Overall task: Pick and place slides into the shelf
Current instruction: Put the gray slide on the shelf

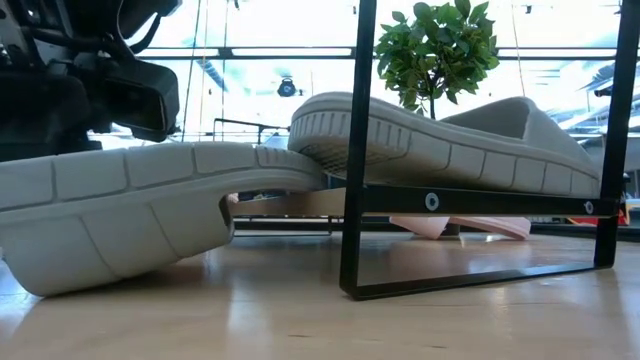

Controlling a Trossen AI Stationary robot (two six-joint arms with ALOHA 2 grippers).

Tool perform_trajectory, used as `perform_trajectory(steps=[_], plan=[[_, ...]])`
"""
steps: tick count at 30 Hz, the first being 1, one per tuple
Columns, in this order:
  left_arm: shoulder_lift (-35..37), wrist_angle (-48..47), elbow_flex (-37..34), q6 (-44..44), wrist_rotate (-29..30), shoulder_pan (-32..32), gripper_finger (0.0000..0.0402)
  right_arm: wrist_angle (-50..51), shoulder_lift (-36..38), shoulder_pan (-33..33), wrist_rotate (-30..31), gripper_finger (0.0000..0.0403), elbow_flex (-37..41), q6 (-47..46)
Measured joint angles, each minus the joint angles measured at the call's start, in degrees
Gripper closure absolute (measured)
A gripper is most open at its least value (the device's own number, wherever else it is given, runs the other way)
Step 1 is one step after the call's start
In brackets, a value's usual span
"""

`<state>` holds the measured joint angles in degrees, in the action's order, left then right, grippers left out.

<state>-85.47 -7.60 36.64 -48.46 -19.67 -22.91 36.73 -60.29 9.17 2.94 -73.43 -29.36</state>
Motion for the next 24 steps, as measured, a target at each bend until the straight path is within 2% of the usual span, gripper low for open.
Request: perform_trajectory(steps=[9, 17, 24], plan=[[0.09, -0.58, 0.02, -7.48, -0.77, -1.77, 0.0347, 0.07, 0.00, 0.00, -0.02, 0.0271, 0.00, 0.88], [1.42, -0.47, -0.07, -13.04, -6.18, -2.16, 0.0350, 0.14, 0.00, 0.02, -0.02, 0.0271, 0.00, 1.07], [4.17, -0.40, 0.11, -17.20, -6.28, -3.90, 0.0352, 0.70, 0.00, 0.02, -0.05, 0.0271, 0.00, 1.09]])
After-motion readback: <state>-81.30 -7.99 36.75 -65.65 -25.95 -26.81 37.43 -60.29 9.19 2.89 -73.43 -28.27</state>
